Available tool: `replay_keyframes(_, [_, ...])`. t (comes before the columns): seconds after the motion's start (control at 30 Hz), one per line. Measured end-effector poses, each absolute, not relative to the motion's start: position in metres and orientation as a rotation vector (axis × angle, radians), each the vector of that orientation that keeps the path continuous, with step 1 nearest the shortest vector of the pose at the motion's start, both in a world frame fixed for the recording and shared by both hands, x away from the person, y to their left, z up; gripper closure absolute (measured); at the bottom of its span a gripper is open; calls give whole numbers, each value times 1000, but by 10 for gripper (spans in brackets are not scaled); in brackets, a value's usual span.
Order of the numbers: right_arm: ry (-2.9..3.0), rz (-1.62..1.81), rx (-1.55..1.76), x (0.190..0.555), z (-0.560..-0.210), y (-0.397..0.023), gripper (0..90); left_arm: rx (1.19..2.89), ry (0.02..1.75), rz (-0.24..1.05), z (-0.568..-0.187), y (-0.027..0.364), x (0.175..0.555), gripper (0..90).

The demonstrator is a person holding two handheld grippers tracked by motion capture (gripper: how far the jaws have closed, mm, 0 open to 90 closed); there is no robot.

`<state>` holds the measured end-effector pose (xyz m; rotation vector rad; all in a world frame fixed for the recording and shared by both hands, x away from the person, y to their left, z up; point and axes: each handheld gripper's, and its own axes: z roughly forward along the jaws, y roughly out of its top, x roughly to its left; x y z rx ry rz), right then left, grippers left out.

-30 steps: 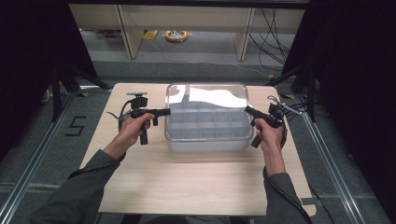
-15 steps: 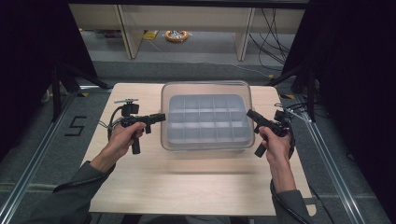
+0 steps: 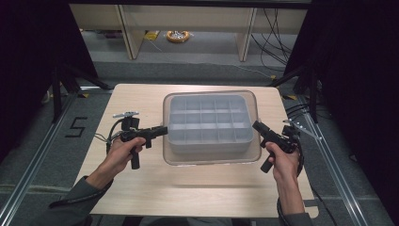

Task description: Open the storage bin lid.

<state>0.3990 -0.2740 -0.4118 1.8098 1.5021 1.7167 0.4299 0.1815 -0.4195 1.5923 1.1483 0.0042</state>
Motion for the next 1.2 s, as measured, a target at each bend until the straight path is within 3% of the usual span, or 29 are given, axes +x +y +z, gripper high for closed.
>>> replay_keyframes(1.2, [1524,1738,1855,350,-436,-274,671,1656,1142,-13,-447,182,394,644])
